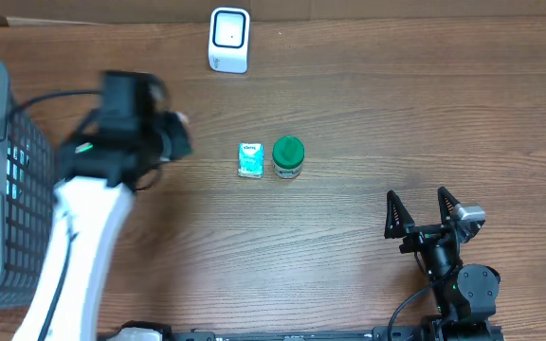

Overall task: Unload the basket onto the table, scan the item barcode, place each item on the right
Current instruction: 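Place the orange tissue pack left of the teal pack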

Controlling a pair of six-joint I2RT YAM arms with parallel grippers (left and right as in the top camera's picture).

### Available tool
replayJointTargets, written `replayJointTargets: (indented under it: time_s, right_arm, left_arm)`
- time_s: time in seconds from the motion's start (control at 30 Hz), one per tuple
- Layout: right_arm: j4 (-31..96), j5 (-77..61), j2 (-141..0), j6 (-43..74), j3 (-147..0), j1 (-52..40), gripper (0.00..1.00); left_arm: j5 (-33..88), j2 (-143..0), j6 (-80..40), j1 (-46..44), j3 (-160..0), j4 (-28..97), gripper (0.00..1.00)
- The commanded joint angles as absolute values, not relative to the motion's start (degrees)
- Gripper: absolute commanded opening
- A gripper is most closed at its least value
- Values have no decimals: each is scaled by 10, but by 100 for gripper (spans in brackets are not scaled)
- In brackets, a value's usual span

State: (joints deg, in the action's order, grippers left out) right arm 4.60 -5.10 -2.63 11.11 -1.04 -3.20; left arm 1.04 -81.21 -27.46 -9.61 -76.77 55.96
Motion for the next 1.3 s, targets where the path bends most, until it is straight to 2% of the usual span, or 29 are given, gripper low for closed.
replayJointTargets:
  time_s: [0.0,0.57,0.93,1.27]
  right_arm:
    - [44,-46,-25,109,-5,-36,100]
    - [44,-46,-25,109,-5,-36,100]
    - [44,-46,-25,109,-5,-36,100]
    - [44,-46,-25,109,-5,-36,100]
  left_arm:
    - [-6,-860,-295,-130,-748,539,4]
    - [-4,-1065,-318,-231,-744,458,4]
    - [-39,-1075,-323,-230,-743,452,4]
    - [-62,-1075,-280,-175,-743,442,6]
